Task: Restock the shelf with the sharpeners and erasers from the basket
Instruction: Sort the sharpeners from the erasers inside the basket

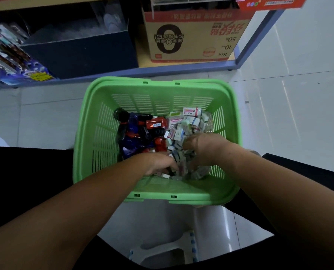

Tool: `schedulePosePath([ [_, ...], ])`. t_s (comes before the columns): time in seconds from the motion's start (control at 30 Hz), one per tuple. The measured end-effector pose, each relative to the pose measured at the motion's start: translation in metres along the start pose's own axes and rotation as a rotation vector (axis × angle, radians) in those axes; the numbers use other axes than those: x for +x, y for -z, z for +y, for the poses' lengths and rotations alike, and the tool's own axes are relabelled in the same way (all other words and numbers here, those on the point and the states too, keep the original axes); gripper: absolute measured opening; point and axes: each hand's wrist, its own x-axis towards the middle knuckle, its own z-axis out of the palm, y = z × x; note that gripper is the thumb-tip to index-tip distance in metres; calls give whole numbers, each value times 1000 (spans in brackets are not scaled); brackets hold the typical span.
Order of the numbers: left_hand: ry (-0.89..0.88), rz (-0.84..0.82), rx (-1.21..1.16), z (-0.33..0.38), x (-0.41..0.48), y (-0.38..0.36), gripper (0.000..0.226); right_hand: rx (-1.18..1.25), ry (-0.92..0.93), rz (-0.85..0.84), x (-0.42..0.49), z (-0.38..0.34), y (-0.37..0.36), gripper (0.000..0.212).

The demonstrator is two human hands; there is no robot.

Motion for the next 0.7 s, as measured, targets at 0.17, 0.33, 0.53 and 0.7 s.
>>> schedulePosePath([
  [0.17,-19,-57,-131,4,-1,-5,54,4,-9,22,2,1,-2,56],
  [0.33,-9,-182,-370,10,-10,-2,44,57,-15,32,4,6,1,54],
  [0.53,-37,-243,-557,21,-39,3,37,259,-27,110,7,12,11,47],
  [0.7,-125,-178,-487,18,-47,-14,38,327,-23,171,2,15,11,51],
])
